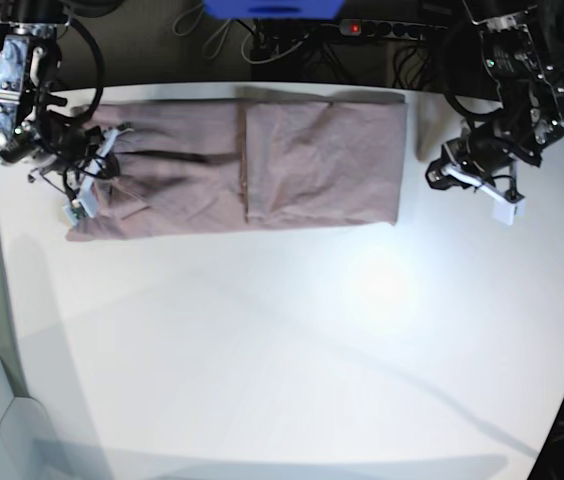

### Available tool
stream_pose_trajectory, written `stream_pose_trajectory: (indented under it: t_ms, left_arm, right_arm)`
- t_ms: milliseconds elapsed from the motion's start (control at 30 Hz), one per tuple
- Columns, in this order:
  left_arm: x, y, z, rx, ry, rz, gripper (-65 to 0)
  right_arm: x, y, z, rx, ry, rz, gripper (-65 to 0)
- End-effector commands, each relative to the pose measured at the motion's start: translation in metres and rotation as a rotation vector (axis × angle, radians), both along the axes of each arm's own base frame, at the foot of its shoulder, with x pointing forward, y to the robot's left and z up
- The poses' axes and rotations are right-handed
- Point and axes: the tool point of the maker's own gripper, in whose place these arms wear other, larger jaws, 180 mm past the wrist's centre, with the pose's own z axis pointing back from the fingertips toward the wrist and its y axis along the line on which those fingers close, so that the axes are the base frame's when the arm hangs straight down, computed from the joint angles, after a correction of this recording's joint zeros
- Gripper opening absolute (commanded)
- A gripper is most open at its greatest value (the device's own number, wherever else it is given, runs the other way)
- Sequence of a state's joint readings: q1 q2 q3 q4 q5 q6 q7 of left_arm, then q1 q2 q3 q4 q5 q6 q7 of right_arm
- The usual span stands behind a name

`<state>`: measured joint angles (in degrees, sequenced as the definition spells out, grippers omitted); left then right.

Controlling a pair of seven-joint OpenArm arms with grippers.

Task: Layout the t-shirt on the table in an organized manner, then fold the t-shirt properly

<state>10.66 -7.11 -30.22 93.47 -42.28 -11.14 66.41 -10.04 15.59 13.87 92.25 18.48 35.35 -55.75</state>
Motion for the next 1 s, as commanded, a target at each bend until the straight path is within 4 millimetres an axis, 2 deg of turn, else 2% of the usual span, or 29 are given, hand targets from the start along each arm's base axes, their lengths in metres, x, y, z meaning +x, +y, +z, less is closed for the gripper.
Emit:
stream_pose_trajectory:
  t_ms: [0, 200, 333, 500, 667, 867, 967]
  left_arm:
    - [0.008, 0.004, 0.010, 0.011, -0.038, -0.004, -64.8]
    - [0.009, 0.016, 0.013, 0.043, -0.043, -0.004, -64.5]
    - [0.009, 0.015, 0.013, 0.043, -0.042, -0.007, -64.5]
    - [0.010, 0.015, 0.015, 0.046, -0.049, -0.009, -64.5]
    - [0.010, 0.017, 0.016, 0.048, -0.049, -0.003, -64.5]
    - [0.009, 0.017, 0.015, 0.048, -0.048, -0.003, -64.5]
    - [0.009, 0.017, 0.015, 0.047, -0.046, -0.002, -64.5]
  right_arm:
    - [-0.003, -0.019, 0.001, -0.072, 0.029, -0.001, -65.0]
    - [-0.002, -0.020, 0.003, -0.074, 0.026, -0.006, -64.0]
    - [-0.004, -0.019, 0.003, -0.074, 0.026, -0.004, -54.8]
    - [0.002, -0.015, 0.024, -0.095, -0.043, 0.017, -51.9]
    - [0.008, -0.034, 0.046, -0.112, -0.114, -0.064, -51.8]
    - [0.007, -0.039, 0.047, -0.124, -0.105, -0.071, -51.4]
    - [0.005, -0.040, 0.046, -0.132, -0.085, -0.073, -45.5]
